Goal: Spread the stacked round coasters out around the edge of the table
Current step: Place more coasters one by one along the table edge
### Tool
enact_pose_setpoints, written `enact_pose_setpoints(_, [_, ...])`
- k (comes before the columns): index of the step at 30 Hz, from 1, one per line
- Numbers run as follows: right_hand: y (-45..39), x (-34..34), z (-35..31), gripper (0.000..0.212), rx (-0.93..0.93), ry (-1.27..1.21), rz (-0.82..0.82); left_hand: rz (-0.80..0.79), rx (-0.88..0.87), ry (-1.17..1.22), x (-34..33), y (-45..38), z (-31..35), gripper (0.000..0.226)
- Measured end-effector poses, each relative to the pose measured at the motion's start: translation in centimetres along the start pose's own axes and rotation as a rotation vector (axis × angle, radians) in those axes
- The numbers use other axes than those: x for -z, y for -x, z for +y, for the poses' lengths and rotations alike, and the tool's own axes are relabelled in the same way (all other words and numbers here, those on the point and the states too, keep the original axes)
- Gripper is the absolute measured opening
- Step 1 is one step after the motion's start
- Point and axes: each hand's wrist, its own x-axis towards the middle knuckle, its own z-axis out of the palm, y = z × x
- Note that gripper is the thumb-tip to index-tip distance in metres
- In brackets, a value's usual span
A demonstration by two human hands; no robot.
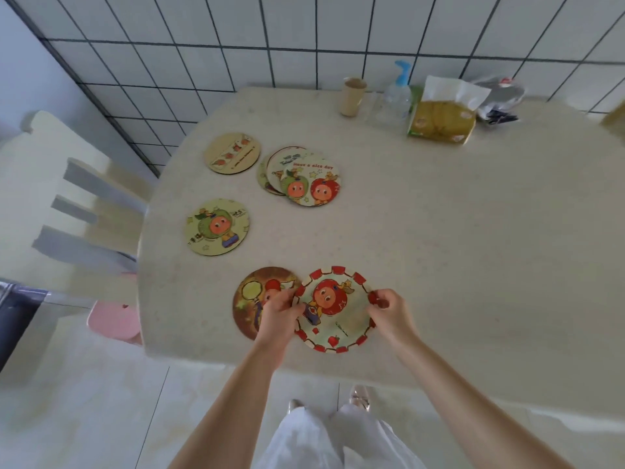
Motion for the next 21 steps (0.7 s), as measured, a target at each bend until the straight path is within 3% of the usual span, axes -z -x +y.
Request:
enact_pose_setpoints(3, [-1.3, 3.5, 2.4, 0.022, -0.044, 0.012, -0.023, 0.028, 0.03, -0.087, -4.4, -0.5, -1.2, 0.026])
enact_pose_setpoints(14, [-0.8, 2.6, 4.8, 0.016, -0.167, 0.009, -0.126, 0.129, -0.007, -0.421, -3.7, -1.9, -2.5, 0.033])
enact_pose_setpoints(21, [-1.7, 3.1, 3.7, 0.022, -0.04, 0.201, -0.123, 0.172, -0.024, -0.56, -2.7, -2.9, -2.3, 0.029])
